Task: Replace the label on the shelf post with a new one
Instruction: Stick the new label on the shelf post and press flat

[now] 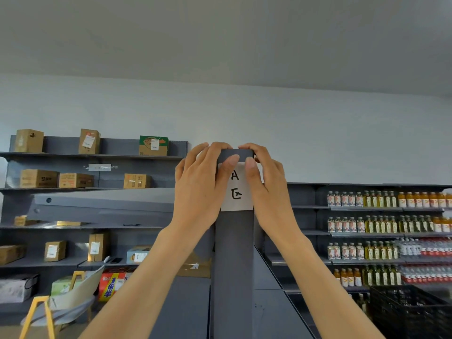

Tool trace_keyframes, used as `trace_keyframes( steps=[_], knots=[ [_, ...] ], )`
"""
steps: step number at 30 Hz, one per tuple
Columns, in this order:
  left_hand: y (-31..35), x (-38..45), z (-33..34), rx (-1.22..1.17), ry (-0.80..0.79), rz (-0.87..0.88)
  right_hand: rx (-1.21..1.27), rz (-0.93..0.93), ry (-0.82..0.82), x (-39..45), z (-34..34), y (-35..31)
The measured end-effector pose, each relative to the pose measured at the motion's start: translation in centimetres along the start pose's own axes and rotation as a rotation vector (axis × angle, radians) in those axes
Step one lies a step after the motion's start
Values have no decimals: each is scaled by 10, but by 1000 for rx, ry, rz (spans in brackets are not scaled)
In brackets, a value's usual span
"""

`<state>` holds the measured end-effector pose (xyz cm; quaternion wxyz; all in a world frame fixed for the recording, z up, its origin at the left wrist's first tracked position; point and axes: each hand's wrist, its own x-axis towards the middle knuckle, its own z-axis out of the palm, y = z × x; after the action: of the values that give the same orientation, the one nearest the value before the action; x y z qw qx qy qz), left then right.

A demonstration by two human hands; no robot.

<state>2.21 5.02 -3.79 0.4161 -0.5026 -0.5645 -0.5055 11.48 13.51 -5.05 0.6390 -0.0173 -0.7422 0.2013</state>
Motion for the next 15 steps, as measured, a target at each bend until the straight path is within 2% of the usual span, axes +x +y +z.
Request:
trace_keyframes(
  steps=[15],
  knots=[
    [-2, -2, -2, -22, -65, -11, -21, -26, -101, 0, -7, 3]
  ],
)
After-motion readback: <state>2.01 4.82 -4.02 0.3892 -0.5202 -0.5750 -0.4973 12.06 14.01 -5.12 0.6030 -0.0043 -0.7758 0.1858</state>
